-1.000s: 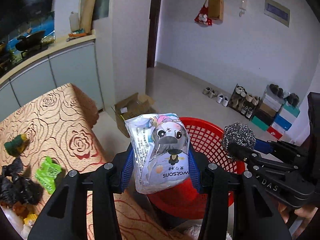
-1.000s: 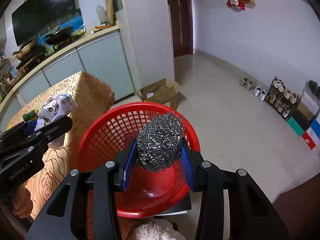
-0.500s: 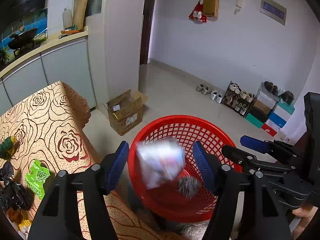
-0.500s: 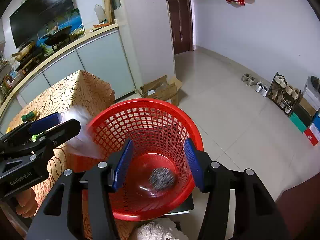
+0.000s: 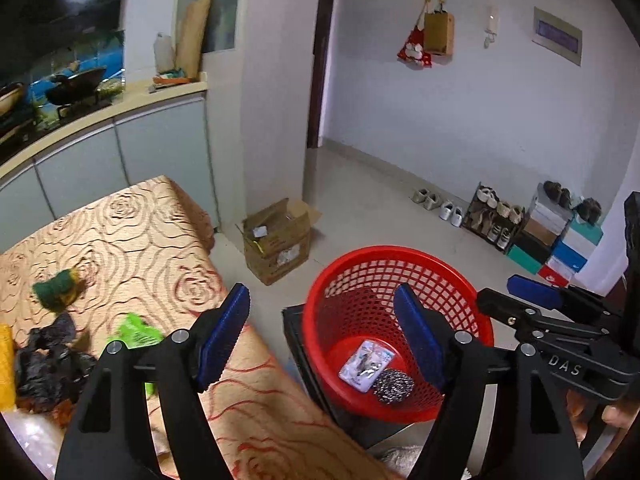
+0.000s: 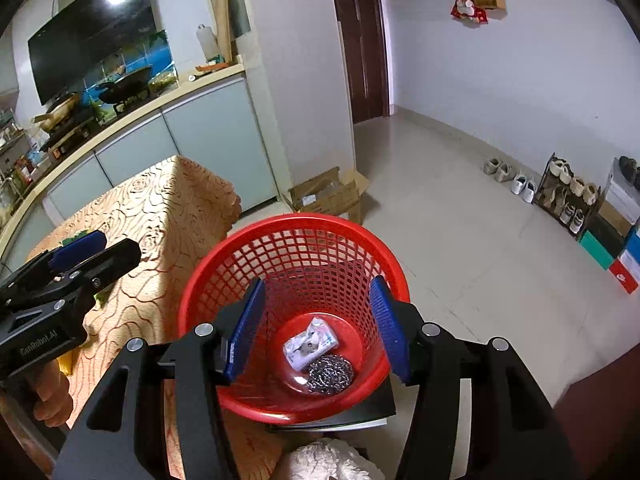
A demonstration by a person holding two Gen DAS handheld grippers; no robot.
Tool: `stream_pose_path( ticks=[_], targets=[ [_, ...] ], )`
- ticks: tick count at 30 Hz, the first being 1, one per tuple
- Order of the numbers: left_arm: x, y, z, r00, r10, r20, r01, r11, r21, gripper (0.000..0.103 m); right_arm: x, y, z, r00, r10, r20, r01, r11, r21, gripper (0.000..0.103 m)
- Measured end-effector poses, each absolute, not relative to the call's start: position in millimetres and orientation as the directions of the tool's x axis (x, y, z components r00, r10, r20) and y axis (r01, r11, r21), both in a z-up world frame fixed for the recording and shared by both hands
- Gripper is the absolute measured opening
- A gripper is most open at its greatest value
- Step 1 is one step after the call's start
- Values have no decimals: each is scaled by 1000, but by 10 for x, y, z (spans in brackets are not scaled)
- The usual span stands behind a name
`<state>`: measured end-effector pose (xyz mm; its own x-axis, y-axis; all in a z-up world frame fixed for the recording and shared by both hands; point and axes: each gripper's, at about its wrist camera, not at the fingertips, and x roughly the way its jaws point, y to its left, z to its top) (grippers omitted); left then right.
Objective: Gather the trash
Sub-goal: 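Move both tools back over the table toward the remaining trash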
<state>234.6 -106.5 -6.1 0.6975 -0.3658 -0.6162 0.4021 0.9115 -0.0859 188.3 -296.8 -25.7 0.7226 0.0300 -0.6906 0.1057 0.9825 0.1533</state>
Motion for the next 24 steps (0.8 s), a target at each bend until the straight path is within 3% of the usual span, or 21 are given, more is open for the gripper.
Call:
stream_pose_path(
  ticks=[5,24],
  targets=[
    [2233,-878,16,726,-333,-602,363,929,-75,72,1818,-2875,-159,741,37,-670,94,983,158,62],
    [1837,-113,242,811,-199,-551,195,979,-66,76,1642,-2284,133,784,99,-613,-12,989,144,63]
  ],
)
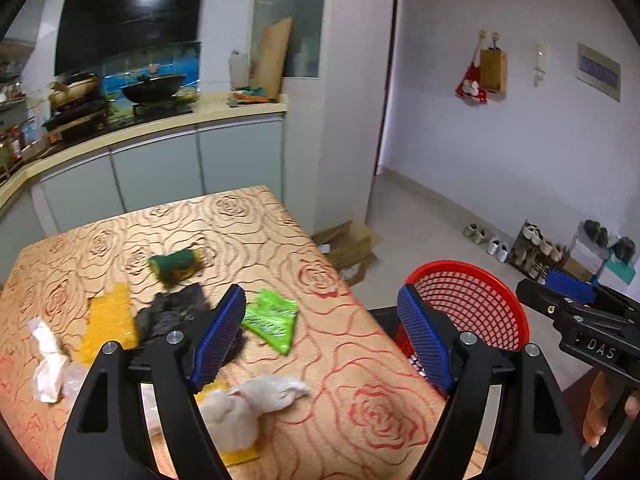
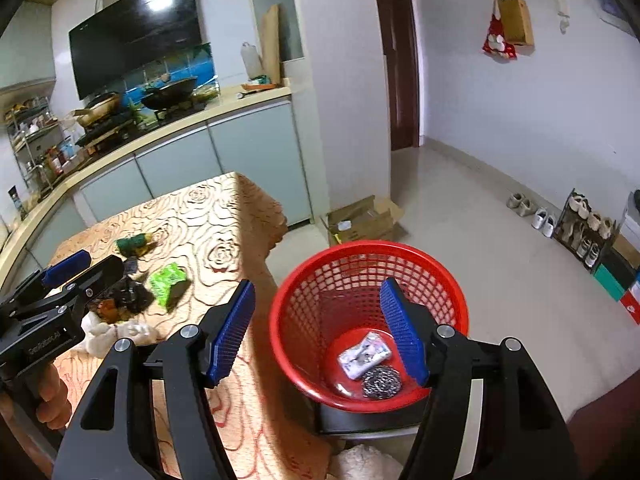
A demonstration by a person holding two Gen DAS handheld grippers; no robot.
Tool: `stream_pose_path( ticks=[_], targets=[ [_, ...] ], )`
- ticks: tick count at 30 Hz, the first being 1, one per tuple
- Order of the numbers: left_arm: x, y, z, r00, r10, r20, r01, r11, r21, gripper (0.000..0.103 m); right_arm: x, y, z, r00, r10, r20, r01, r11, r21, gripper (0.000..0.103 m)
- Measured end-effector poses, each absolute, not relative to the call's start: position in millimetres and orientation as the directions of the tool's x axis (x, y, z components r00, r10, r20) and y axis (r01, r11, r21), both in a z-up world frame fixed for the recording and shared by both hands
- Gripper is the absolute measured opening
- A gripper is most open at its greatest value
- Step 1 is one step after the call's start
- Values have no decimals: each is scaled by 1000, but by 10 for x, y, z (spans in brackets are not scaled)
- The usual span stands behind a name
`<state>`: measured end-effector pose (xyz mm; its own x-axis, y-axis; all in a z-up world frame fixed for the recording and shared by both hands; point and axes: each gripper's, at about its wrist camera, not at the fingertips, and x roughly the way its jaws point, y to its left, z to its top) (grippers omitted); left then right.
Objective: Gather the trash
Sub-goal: 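Move both tools back over the table toward the remaining trash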
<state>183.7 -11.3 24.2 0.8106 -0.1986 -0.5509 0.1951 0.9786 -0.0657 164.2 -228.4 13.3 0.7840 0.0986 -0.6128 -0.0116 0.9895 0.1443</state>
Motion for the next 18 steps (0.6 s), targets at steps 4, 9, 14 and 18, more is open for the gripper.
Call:
stream_pose_path(
  ticks=[4,9,14,18],
  targets=[
    [1755,106,246,821,-159,-548,148,987,-65,76,1623,-2137,157,785,125,-606,-41,988,152,67],
    [1643,439,257,835,-84,-543,69,996,-47,76,1603,-1906,153,778,166,-606,-88,984,156,70],
    [1555,909,238,838,13,-546,-40,999,-36,76,1625,-1676,129,759,203,-618,-133,979,157,70],
    [1471,1354,220,829,97,-551,-141,989,-38,76,1634,-1505,127,752,220,-621,-158,975,154,70]
  ],
)
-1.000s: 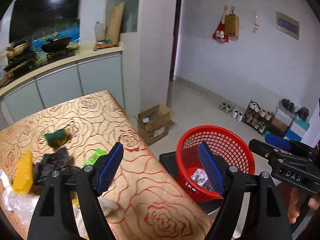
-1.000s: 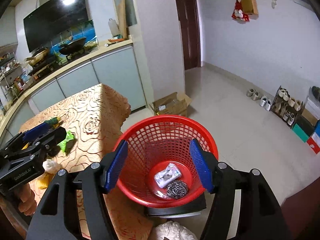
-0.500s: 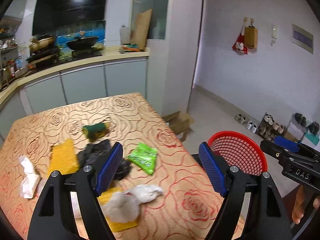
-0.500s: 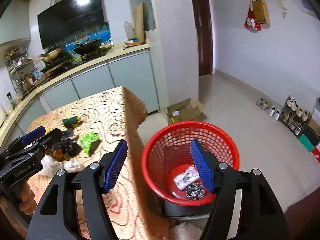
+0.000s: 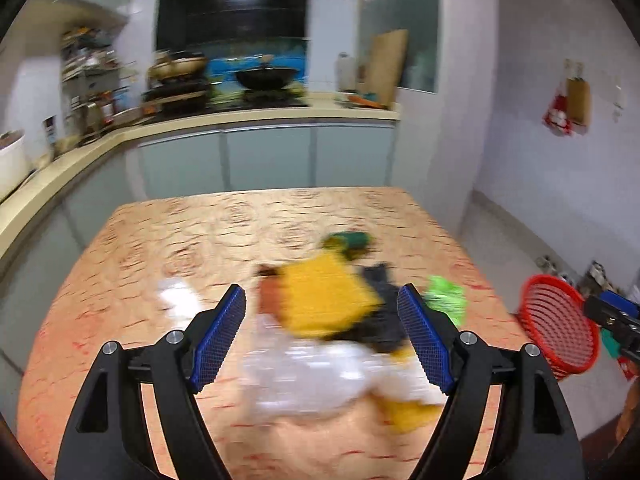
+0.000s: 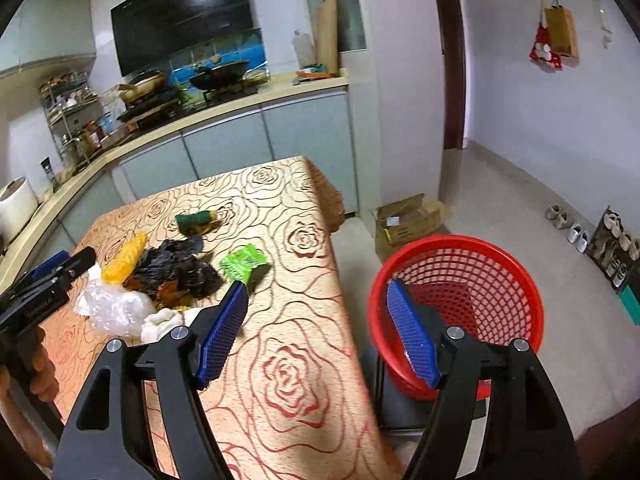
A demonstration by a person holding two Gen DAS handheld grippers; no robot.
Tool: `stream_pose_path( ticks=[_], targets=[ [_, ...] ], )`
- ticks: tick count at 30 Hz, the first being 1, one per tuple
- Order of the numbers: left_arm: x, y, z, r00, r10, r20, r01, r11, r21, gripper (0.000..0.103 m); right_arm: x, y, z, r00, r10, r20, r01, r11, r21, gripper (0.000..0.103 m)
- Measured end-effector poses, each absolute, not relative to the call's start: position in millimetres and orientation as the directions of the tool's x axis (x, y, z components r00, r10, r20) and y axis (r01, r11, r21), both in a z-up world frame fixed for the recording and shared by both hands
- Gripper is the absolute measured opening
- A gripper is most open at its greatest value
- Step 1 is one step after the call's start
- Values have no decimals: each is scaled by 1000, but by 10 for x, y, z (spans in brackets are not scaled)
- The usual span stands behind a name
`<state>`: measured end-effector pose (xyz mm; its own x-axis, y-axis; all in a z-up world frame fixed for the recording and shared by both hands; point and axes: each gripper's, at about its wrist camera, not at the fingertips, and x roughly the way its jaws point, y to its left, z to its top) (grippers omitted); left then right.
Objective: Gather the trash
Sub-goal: 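Move both tools back over the table toward the remaining trash, then grasp the white tissue with the left tool while the right tool grasps the white mesh glove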
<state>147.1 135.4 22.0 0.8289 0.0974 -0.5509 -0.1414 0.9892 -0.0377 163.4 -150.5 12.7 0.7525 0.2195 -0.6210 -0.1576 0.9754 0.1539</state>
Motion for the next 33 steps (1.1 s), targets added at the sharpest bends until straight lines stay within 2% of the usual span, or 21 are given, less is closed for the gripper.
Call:
stream_pose_path(
  ticks=[7,13,19,33],
  targets=[
    [1331,2080,189,794,228,-563,-303,952,-42,76,1673,-1385,106,741,232,-630,-170,973,157,70],
    [1257,2414,143,774,275,-570,-366,929,-50,76,1696,-1299,72,732,239,-639,-181,971,155,70],
    [1392,2547,-62,742,234,-628,-353,933,-70,78,1721,-1278,44,724,238,-648,-181,971,154,70],
    [1996,2525,-438,674,198,-711,-310,950,-29,78,1769,-1244,-48,709,230,-667,-171,973,153,70]
  ],
)
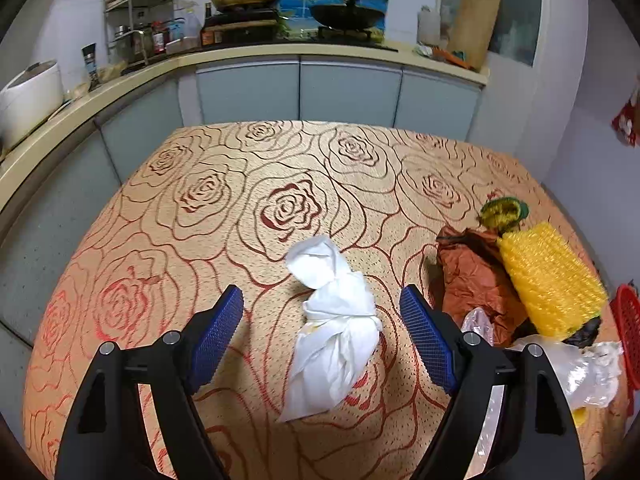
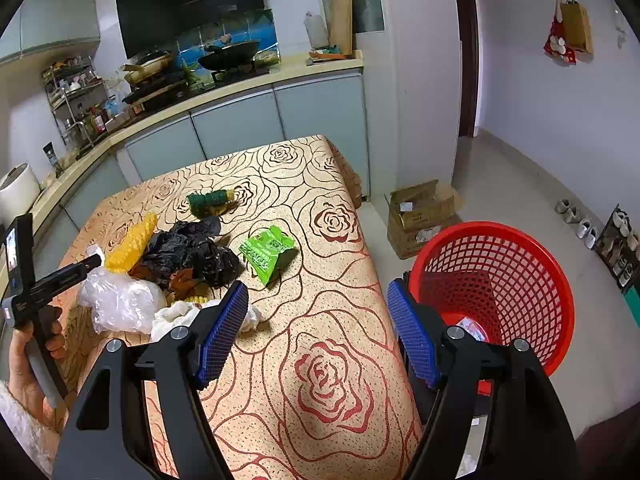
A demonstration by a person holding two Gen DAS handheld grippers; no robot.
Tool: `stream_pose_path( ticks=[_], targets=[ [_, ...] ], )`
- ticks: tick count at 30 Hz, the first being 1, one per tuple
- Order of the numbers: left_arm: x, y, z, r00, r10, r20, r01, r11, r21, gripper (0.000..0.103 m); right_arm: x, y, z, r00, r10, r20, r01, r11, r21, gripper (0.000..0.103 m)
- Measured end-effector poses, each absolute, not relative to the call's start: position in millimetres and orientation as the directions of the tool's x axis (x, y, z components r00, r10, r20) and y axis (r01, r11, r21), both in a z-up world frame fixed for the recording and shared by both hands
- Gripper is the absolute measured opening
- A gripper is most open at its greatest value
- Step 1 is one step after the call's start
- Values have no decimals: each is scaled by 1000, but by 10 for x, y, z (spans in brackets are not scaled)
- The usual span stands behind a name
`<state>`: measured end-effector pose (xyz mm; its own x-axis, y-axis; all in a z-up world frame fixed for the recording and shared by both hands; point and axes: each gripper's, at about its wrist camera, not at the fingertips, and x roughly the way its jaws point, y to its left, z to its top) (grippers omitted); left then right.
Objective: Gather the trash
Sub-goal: 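Grasp the white tissue with the left tool while the right tool grasps the white mesh glove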
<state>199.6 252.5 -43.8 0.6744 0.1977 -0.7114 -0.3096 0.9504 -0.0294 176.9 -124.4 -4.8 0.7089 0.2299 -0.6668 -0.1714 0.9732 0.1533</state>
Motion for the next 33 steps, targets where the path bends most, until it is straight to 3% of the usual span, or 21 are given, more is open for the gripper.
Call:
stream_pose_path(
  ticks=[5,7,16,26,33],
  targets=[
    [2094,2465,-519,668,188,-720,-291,956,-20,75,1790,-1221,-83,702,237,-672,-170,972,164,73],
    [2130,2456,-545,660,185,-728,-288,957,-17,64,1784,-1186,-100,698,242,-674,-178,970,165,75],
    [2165,2508,-606,646,163,-745,-291,956,-43,38,1779,-943,-162,662,297,-689,-241,954,179,78],
    [1954,2455,-414,679,222,-700,-302,953,9,34,1919,-615,-312,598,361,-715,-272,931,242,78],
    [1727,2438,-161,724,207,-658,-297,954,-27,34,2058,-419,-418,584,349,-733,-267,935,232,78]
  ],
)
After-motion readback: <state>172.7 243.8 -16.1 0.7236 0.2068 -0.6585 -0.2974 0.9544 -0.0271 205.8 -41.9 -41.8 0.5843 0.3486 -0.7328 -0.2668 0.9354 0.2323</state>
